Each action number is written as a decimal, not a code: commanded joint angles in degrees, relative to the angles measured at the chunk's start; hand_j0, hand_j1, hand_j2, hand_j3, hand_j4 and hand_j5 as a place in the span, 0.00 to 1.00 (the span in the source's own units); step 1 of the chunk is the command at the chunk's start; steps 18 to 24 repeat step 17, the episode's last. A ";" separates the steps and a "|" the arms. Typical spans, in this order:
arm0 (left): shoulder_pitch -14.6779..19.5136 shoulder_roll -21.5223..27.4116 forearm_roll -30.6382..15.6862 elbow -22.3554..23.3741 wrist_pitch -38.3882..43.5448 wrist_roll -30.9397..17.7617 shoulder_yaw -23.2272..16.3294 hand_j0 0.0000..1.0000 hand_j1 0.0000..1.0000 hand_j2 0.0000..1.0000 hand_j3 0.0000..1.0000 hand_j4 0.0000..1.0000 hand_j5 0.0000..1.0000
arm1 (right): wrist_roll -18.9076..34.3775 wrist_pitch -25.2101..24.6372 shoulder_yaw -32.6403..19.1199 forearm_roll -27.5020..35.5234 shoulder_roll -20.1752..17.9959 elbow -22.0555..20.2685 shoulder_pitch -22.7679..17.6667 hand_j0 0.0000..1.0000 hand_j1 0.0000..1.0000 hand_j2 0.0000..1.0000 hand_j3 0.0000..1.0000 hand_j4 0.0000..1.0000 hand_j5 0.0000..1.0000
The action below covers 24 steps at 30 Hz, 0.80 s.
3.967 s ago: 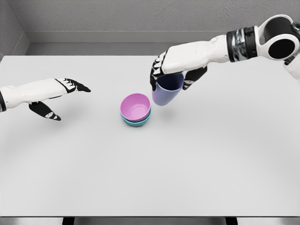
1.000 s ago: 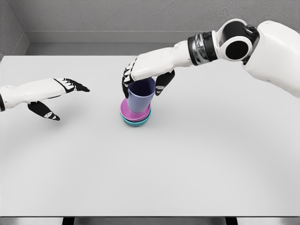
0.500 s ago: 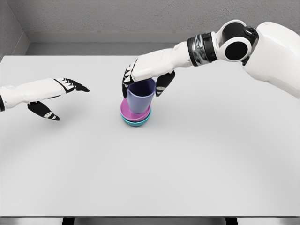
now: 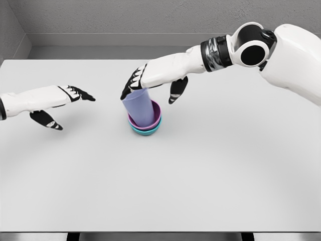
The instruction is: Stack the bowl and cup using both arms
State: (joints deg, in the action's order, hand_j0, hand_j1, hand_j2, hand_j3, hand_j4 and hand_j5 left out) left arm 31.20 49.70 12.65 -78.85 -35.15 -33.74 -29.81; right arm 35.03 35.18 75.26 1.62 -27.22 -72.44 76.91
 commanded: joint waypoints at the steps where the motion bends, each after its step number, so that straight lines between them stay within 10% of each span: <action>1: 0.00 0.04 0.54 -0.08 0.15 -0.01 0.02 1.00 1.00 1.00 1.00 1.00 1.00 | -0.03 -0.18 -3.36 0.41 -1.69 0.02 -0.17 1.00 1.00 1.00 1.00 1.00 1.00; 6: 0.00 0.22 0.63 -0.08 0.15 -0.01 0.11 1.00 1.00 1.00 1.00 1.00 1.00 | -0.03 -0.18 -15.14 1.11 -9.96 0.20 -4.04 1.00 1.00 1.00 1.00 1.00 1.00; 13: 0.09 0.04 0.63 0.01 0.15 -0.01 0.11 1.00 1.00 1.00 1.00 1.00 1.00 | -1.63 -0.18 -15.85 7.79 -26.66 0.46 -15.11 1.00 1.00 1.00 1.00 1.00 1.00; 24: 0.00 0.04 0.71 0.01 0.15 -0.01 0.02 1.00 1.00 1.00 1.00 1.00 1.00 | -2.77 -0.18 -15.85 7.96 -27.72 1.60 -15.91 1.00 1.00 1.00 1.00 1.00 1.00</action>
